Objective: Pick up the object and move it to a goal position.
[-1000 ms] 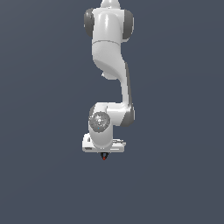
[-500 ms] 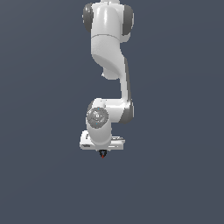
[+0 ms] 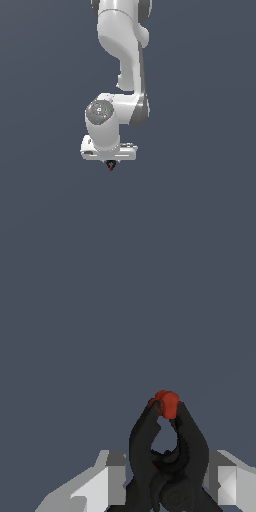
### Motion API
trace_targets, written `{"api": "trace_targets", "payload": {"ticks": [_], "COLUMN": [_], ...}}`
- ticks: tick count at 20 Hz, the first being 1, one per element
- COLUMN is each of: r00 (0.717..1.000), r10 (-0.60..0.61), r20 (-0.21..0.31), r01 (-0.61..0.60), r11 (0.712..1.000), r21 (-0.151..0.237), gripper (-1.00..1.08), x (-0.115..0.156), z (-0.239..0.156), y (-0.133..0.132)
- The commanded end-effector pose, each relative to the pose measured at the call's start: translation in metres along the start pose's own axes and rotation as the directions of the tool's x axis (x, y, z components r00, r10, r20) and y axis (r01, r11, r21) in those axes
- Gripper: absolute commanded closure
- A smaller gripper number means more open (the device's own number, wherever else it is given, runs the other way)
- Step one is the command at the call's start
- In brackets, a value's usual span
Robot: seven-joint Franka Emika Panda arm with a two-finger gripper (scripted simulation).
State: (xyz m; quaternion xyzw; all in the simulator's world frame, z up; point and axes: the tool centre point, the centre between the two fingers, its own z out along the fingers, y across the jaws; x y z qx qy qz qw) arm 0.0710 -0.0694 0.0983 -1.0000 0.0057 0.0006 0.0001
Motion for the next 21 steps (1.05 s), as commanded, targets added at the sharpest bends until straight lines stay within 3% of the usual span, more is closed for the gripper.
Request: {"api": "trace_targets", "payload": {"ticks": [1,12,21], "r00": [1.000,1.000,1.000], "r10": [0.001,0.001,0.001], "r20": [-0.002,-0.002,-0.002], "r01": [-0.001,-0.001,-0.001], "r11": [1.000,1.000,1.000], "r21": [0.000,0.000,0.000], "gripper": [1.08,1.08,1.08], "x": [-0.007,-0.030,-0.035], "z": [-0.026,-0.121,-0.150], "y": [0.009,0.043,0.054]}}
